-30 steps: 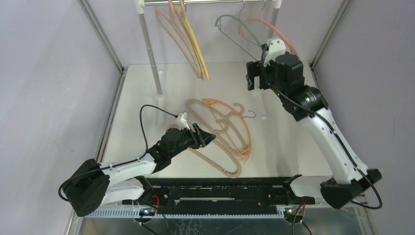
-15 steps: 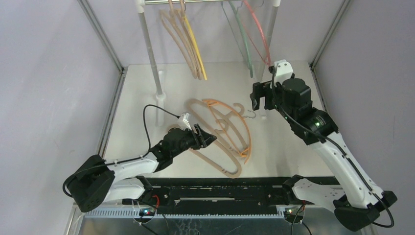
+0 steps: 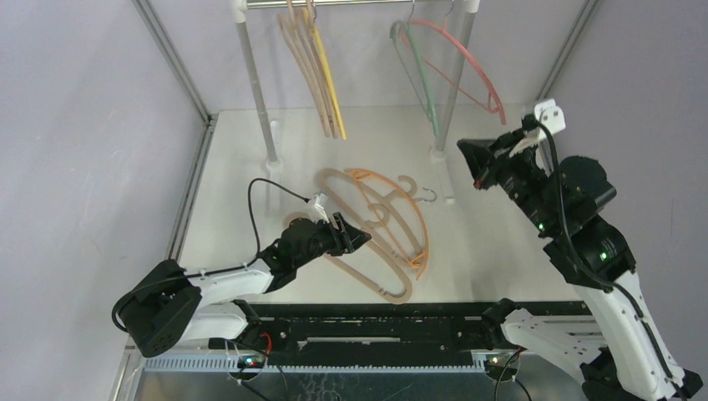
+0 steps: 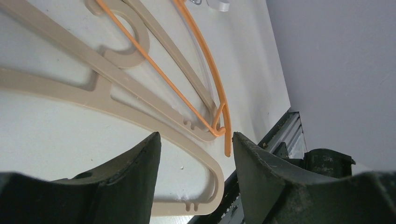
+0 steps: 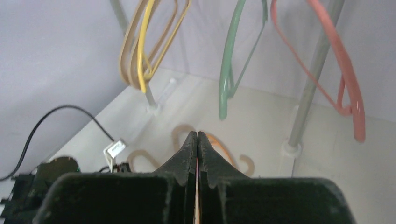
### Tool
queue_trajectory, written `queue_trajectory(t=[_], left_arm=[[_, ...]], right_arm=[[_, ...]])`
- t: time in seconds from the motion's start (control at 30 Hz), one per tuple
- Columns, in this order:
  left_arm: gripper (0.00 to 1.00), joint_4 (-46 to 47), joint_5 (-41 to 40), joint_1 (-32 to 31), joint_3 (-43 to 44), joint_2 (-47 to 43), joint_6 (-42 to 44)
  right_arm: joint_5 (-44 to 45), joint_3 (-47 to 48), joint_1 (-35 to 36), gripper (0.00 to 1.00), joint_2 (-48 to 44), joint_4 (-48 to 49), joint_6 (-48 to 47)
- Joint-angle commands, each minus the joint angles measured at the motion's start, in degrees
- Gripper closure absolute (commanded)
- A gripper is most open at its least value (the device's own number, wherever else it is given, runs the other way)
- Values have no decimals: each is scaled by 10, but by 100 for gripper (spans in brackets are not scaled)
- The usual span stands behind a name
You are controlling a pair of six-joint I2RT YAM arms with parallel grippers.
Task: Organize the hangers
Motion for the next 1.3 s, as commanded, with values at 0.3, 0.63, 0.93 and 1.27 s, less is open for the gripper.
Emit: queue_trajectory(t=[0.3,0.63,0.93,1.27], left_arm=[[38,29,1,-4,22,-34,11],[38,21,0,-4,14,-44,19],[37,31,11,-4,19,-18,16],[37,34,10,-4,20,-8,21]], right_arm=[[-44,217,-117,100,274,129,-14],[-44,210,-136,100,342,255,-10],[6,195,-149,100,360,324,-18],[48,232,-151,100,430,357,-36]])
